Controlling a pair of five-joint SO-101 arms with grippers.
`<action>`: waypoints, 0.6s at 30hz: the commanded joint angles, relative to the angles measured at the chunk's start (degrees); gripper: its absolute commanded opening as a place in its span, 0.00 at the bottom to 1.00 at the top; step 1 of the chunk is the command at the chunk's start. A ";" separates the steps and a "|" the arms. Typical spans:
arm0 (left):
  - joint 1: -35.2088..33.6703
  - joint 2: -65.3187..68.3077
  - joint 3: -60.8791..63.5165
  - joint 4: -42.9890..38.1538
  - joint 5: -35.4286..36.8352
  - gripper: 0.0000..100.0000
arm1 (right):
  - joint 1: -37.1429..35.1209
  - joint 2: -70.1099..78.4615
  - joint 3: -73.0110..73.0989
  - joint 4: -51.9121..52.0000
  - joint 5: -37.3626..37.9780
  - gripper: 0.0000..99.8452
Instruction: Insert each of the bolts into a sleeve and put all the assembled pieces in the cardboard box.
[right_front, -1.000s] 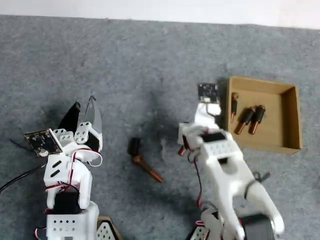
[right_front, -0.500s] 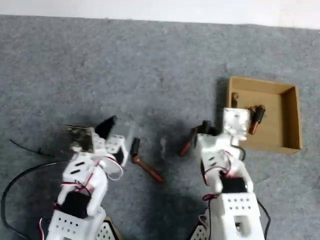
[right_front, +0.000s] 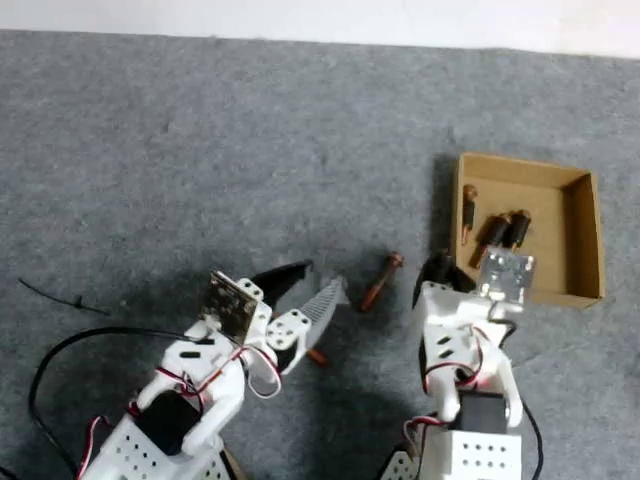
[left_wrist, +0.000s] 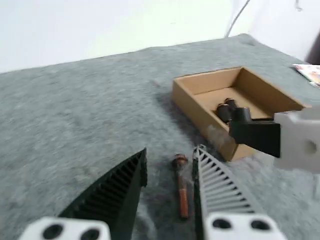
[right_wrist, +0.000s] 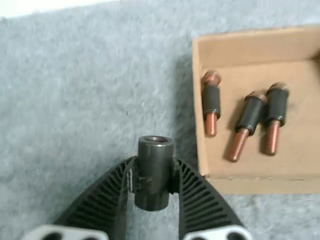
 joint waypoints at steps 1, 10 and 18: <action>1.89 7.69 -5.23 -3.60 -1.58 0.15 | 1.36 -5.76 -0.31 2.59 0.44 0.00; 6.20 53.32 -25.10 -14.42 -1.67 0.15 | 6.99 -7.25 -0.31 4.79 -1.05 0.00; 7.87 91.12 -44.79 -18.29 -1.67 0.15 | 11.03 -7.25 -0.31 4.70 -2.29 0.00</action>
